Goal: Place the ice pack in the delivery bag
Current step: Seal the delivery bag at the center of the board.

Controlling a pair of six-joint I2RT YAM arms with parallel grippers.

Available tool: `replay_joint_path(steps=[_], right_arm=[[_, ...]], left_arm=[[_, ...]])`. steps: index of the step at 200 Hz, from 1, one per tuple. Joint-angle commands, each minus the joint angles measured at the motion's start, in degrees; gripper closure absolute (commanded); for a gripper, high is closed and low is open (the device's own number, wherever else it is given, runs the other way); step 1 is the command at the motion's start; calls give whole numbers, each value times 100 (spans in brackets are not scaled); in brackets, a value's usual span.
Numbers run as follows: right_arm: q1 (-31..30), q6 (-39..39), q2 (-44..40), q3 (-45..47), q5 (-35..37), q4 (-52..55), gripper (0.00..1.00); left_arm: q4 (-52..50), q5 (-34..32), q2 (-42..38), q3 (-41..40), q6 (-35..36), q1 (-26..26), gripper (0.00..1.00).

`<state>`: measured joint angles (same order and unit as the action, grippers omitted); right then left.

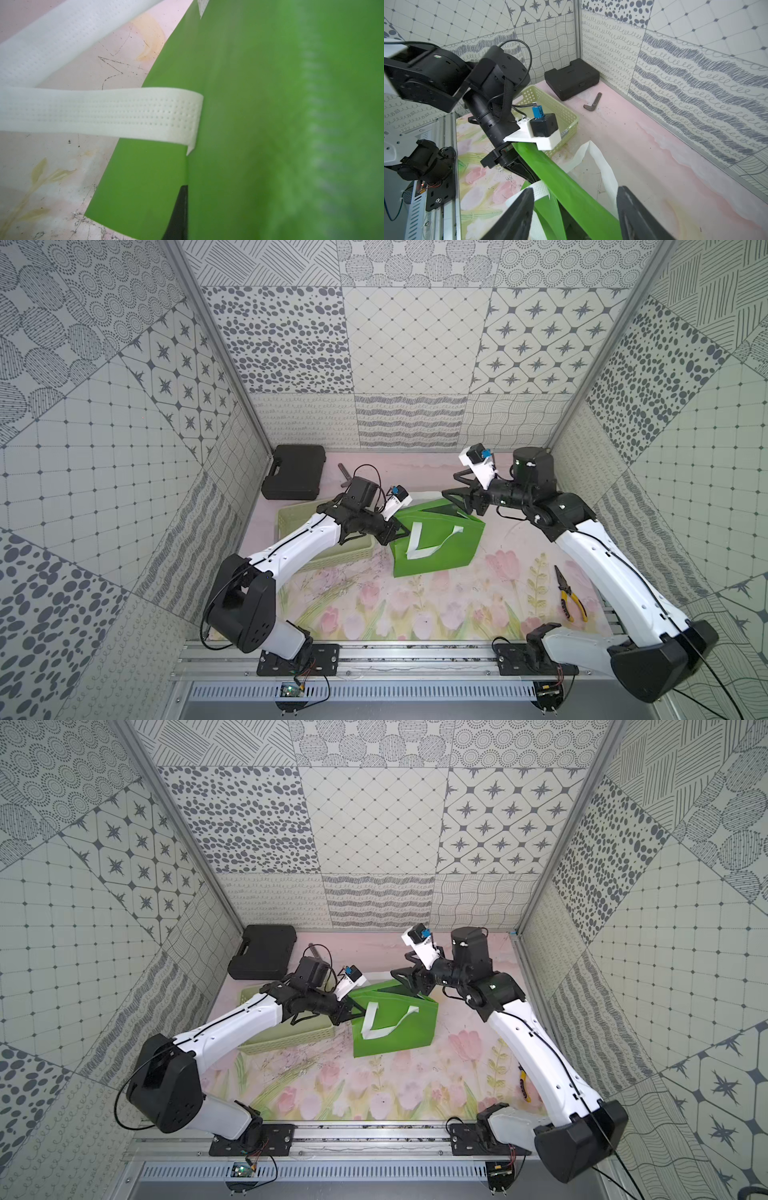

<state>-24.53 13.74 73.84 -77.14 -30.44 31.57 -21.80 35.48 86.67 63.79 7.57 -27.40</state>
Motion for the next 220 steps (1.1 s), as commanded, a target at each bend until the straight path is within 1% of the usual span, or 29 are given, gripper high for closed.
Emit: replay_joint_path(steps=[1,23,55,73,98,108,121,130,162,187,206,220], right_arm=[[-100,213,548,-357,265,443,34],[-106,141,1103,-800,71,574,38],[-196,257,1727,-1284,-113,751,40],[-213,319,2016,-1542,-410,1044,40],[-218,201,2039,-1554,-824,1235,42],[-211,171,2020,-1528,-967,1363,47],[-218,200,2023,-1470,-1143,1538,48],[-218,163,2011,-1390,-1178,1562,51],[-225,59,1976,-1286,-1501,1674,52],[-280,81,1976,-1309,-1571,1798,55],[-354,89,2000,-1312,-1518,1880,62],[-411,98,2011,-1303,-1483,1941,62]], left_arm=[[133,92,-63,125,225,-88,100],[141,51,-81,143,253,-97,100],[189,-42,-89,143,259,-159,100],[196,-73,-65,150,256,-147,100],[176,-175,-15,200,280,-157,100],[168,-211,-13,213,281,-153,100],[211,-242,-18,213,280,-150,100],[232,-243,-12,213,280,-151,100],[269,-262,48,239,246,-150,100],[322,-311,86,252,217,-147,100],[343,-331,93,257,196,-129,100],[358,-327,95,266,183,-127,100]])
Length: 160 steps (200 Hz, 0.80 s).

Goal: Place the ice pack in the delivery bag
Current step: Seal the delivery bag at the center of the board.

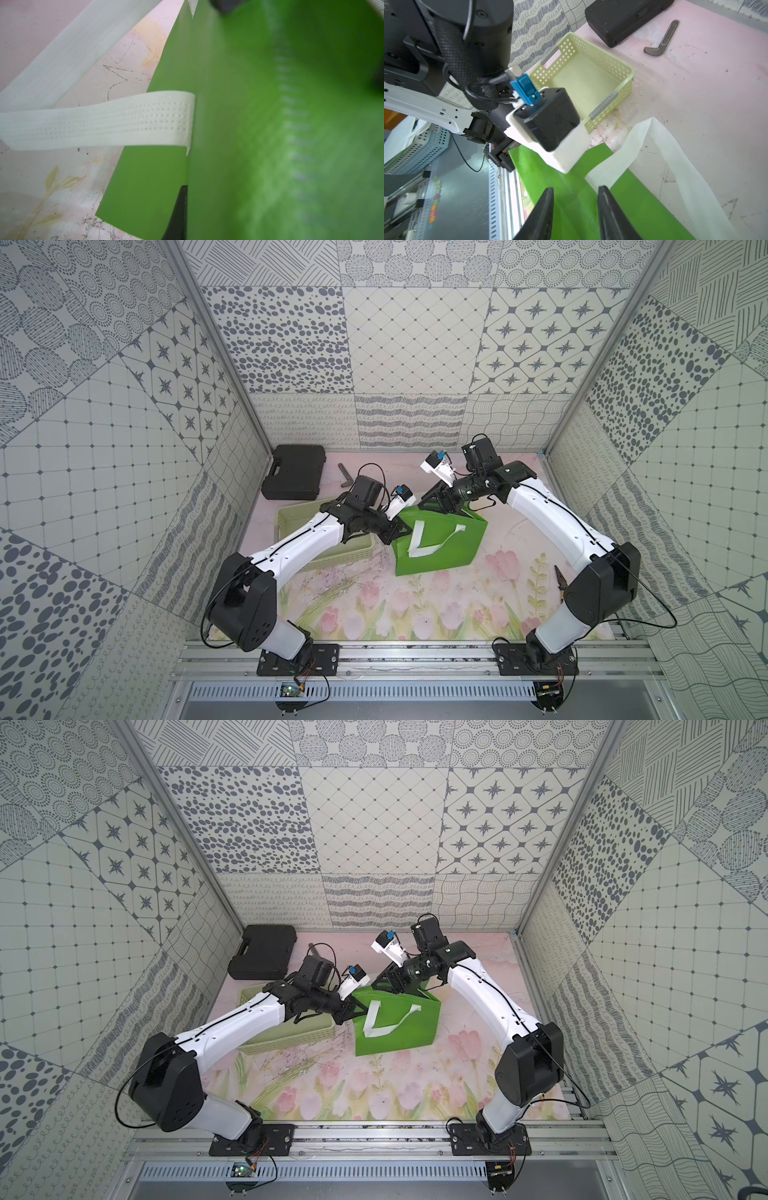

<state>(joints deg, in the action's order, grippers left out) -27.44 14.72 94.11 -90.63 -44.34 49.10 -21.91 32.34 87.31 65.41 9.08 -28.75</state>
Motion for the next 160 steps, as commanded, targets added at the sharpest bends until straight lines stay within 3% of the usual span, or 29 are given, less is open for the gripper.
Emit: replay_joint_path(steps=[1,108,134,160], right_arm=[[-129,2,-15,45,-88,192,62],[-471,326,-82,28,829,290,60],[-442,510,-211,-242,999,291,52],[-314,724,-288,-485,1188,250,39]], left_arm=[[370,-15,27,104,32,1,100],[371,20,-13,82,10,14,100],[315,109,-34,69,90,11,100],[295,115,-38,69,128,11,100]])
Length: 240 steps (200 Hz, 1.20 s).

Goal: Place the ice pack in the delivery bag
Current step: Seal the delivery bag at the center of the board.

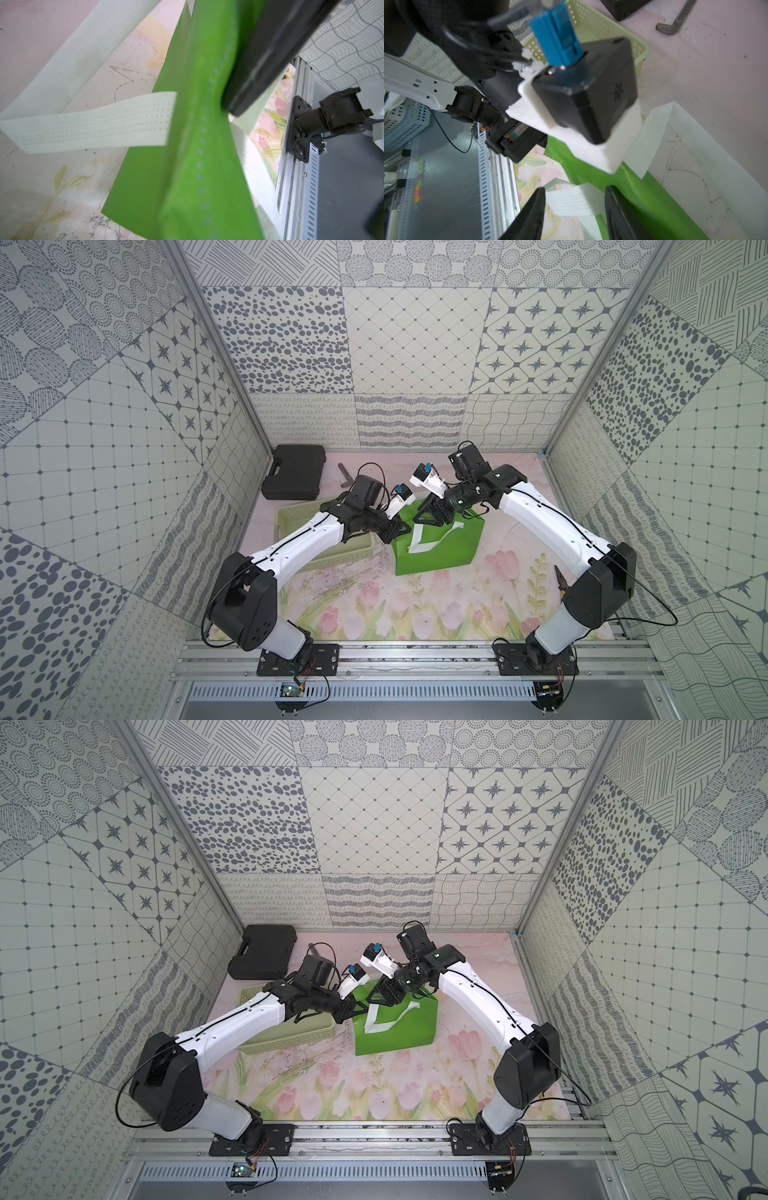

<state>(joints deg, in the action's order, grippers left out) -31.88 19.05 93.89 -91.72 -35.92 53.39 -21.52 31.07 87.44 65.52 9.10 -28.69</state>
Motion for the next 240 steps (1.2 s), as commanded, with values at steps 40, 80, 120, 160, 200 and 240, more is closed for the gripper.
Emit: replay_joint_path(steps=[40,80,120,160,200,240], right_arm=[[447,460,37,-831,160,-172,31],[544,680,581,-1122,-265,-86,24],[548,812,1017,-1319,-662,108,23],[534,819,930,-1109,-1081,276,28],[412,793,654,-682,-1114,355,34],[248,739,552,-473,-983,416,43]], left_arm=[[214,248,-45,69,179,-23,100],[193,207,-62,67,258,-28,100],[253,159,-83,58,271,-31,100],[299,88,-38,102,264,-15,100],[394,78,1,111,193,57,100],[435,97,36,124,144,63,100]])
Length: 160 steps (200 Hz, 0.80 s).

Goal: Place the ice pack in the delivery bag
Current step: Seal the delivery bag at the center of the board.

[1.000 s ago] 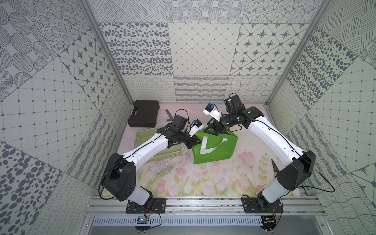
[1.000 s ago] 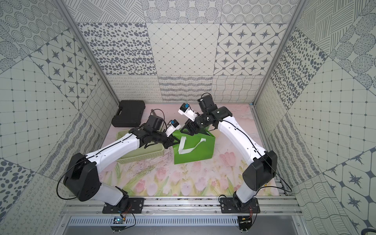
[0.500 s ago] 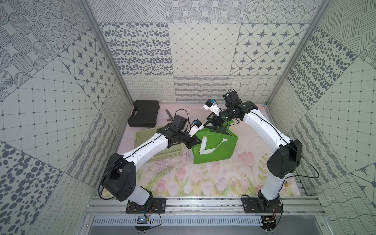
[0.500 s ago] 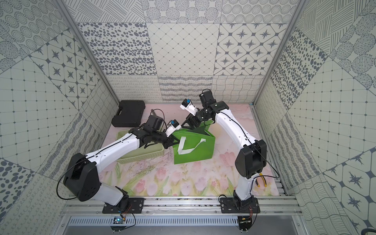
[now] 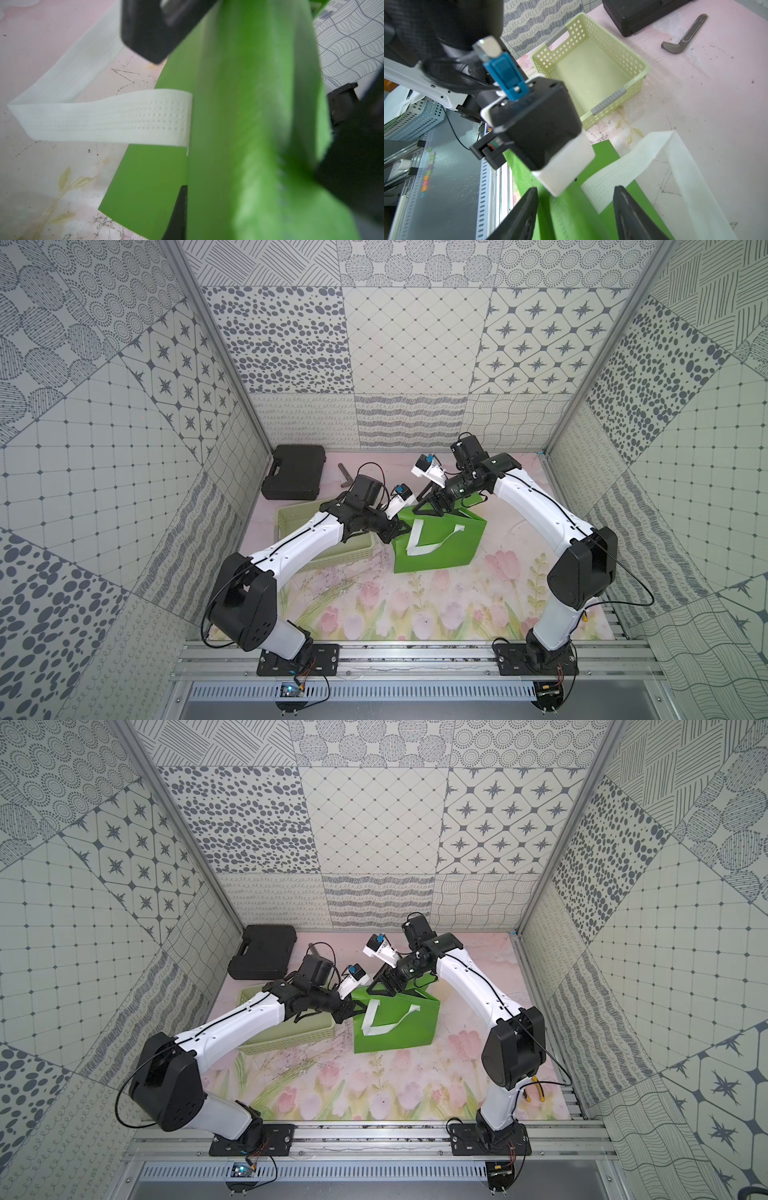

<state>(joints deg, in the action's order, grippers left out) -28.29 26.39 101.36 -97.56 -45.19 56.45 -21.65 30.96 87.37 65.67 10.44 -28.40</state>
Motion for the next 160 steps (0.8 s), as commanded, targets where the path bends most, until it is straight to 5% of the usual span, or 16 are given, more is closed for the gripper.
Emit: replay_joint_path(steps=[1,160], right_arm=[[-112,5,-196,108,-58,120,43],[-764,-285,-214,657,745,-697,75]], left_arm=[[445,105,38,111,11,40,100],[496,253,22,87,-148,38,100]])
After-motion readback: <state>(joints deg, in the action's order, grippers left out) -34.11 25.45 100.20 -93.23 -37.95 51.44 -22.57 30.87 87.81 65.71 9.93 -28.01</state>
